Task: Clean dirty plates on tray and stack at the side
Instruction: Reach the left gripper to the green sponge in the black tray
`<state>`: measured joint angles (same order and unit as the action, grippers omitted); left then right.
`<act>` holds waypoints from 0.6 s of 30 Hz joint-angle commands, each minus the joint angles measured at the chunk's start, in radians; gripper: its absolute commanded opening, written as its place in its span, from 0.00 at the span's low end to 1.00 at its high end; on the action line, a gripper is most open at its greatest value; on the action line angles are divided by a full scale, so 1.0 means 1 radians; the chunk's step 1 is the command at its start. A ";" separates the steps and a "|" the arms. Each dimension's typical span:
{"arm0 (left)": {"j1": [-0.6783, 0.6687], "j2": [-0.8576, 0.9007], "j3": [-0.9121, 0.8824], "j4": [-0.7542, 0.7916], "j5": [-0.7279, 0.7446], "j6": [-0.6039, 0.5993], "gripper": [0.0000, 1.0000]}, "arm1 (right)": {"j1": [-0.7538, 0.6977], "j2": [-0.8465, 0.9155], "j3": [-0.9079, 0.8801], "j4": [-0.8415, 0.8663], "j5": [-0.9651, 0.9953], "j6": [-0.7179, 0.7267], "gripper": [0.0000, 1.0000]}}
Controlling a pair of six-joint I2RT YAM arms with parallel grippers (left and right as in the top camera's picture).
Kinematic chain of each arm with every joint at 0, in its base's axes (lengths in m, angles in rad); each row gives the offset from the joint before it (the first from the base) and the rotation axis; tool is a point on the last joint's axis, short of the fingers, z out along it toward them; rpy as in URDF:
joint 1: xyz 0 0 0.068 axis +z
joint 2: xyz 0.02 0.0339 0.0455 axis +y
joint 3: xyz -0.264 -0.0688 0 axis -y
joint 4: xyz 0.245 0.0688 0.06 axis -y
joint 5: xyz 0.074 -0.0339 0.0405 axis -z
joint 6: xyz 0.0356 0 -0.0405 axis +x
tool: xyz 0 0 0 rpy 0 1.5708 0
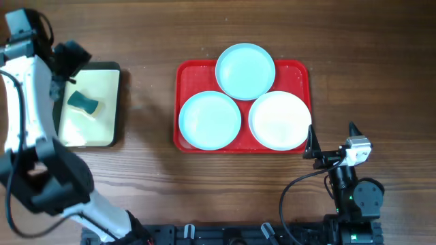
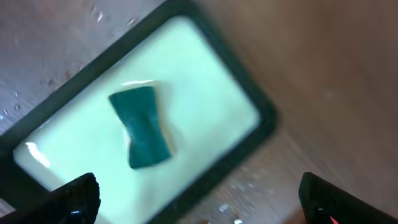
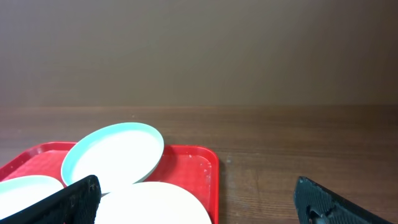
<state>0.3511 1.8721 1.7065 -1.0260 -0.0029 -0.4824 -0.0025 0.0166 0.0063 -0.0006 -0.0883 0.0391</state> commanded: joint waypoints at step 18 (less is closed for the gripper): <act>0.060 0.404 0.012 0.085 -0.129 -0.047 0.25 | 0.005 -0.005 -0.001 0.003 0.003 -0.010 1.00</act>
<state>0.4068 2.2429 1.7088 -0.9565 -0.1081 -0.5339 -0.0025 0.0166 0.0063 -0.0006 -0.0883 0.0391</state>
